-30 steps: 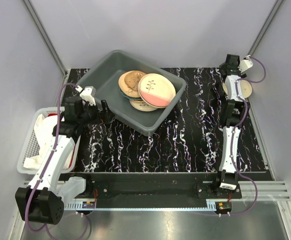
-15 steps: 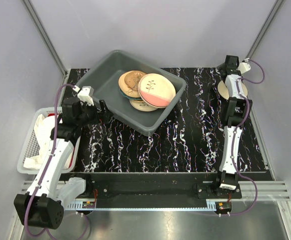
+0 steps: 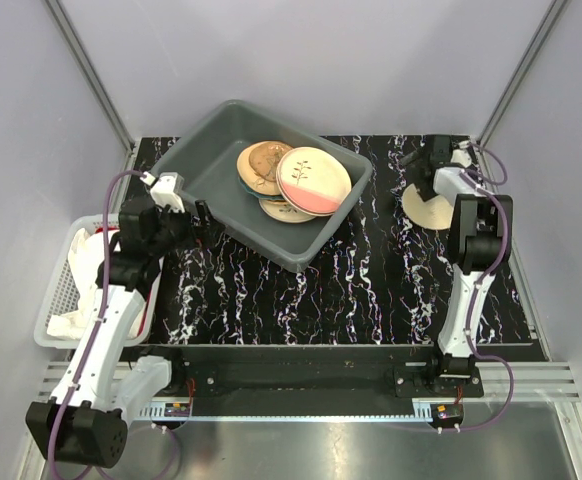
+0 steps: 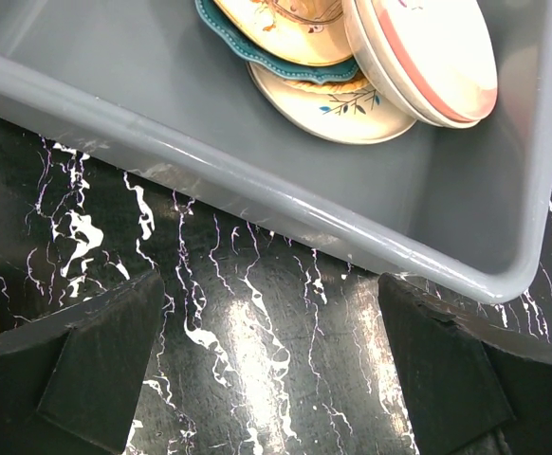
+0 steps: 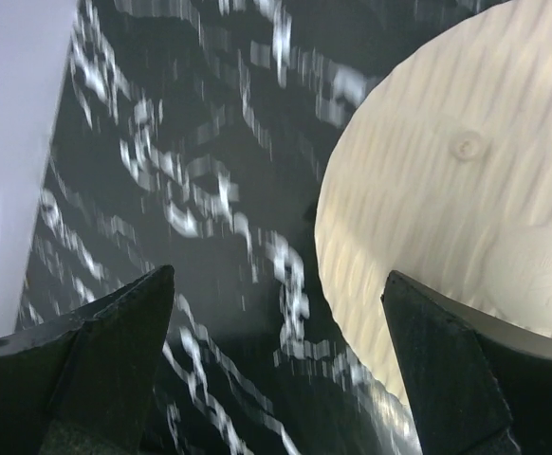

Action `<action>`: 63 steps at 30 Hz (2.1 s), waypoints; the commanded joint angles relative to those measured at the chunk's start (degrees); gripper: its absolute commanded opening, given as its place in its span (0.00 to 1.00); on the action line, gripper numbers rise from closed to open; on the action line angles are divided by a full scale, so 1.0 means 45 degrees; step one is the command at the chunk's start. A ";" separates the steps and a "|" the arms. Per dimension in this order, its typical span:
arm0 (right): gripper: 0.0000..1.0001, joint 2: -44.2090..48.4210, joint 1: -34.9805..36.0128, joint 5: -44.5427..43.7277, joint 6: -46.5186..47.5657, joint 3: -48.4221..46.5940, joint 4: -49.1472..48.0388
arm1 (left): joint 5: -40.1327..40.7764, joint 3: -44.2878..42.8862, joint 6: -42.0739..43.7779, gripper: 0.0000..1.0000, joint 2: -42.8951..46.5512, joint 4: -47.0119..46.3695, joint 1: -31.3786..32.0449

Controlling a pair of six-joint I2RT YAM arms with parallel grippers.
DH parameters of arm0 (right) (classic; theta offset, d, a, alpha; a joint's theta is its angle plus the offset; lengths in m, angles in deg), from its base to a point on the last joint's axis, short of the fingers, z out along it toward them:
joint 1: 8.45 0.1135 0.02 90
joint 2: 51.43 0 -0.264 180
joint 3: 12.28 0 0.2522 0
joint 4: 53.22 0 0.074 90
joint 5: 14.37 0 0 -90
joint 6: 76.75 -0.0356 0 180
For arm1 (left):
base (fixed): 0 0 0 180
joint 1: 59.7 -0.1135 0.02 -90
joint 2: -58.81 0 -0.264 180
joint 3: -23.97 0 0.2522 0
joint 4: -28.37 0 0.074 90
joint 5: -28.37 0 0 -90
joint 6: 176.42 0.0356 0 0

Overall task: Place the plates into the plastic bin on the countertop
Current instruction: Move the plate to the corner of the board.

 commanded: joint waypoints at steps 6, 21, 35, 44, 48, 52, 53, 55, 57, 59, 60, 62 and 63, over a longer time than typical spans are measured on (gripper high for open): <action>1.00 0.3495 0.1854 0.1621 -0.0545 0.4929 -0.0444 | -0.0047 0.0252 -0.0065 0.99 0.0620 -0.0584 0.0155; 1.00 0.8776 0.0234 -0.0938 0.4530 0.4739 0.4768 | 0.1398 0.0058 -0.0768 0.99 0.0836 -0.0975 0.3688; 1.00 0.2115 0.0156 -0.0683 0.5042 -0.0223 0.6607 | 0.2824 0.0896 -0.1861 0.99 0.0874 -0.0799 0.5820; 1.00 0.1039 0.0175 -0.0802 0.4847 0.0613 0.6178 | 0.2552 0.2478 -0.2896 0.99 0.1616 -0.1423 0.6191; 1.00 0.1000 0.0175 -0.0645 0.4827 0.1473 0.5885 | 0.2240 0.3103 -0.3170 0.99 0.1656 -0.1677 0.6211; 1.00 0.0999 0.0292 -0.0061 0.5002 0.1884 0.5903 | 0.1868 0.3124 -0.3210 0.99 0.1382 -0.1697 0.6211; 1.00 0.1097 0.0505 -0.0117 0.5060 0.2020 0.6039 | 0.1848 0.3143 -0.3229 0.99 0.1363 -0.1697 0.6211; 1.00 0.1525 0.0933 0.0152 0.5158 0.2566 0.6079 | 0.1887 0.3182 -0.3210 0.99 0.1421 -0.1775 0.6230; 1.00 0.2189 0.1287 0.0292 0.5081 0.3286 0.6099 | 0.1868 0.3260 -0.3229 0.99 0.1499 -0.1814 0.6211; 1.00 0.2890 0.1579 0.0545 0.4944 0.3777 0.6138 | 0.1868 0.3435 -0.3346 0.99 0.1577 -0.1931 0.6211; 1.00 0.3126 0.1639 0.0952 0.4866 0.4321 0.6119 | 0.1848 0.3513 -0.3405 0.99 0.1616 -0.2086 0.6211; 1.00 0.3730 0.1834 0.1442 0.4652 0.4851 0.6060 | 0.1771 0.3787 -0.3658 0.99 0.1694 -0.2204 0.6211; 1.00 0.3947 0.2067 0.1812 0.4554 0.5337 0.6021 | 0.1751 0.3903 -0.3756 0.99 0.1714 -0.2340 0.6230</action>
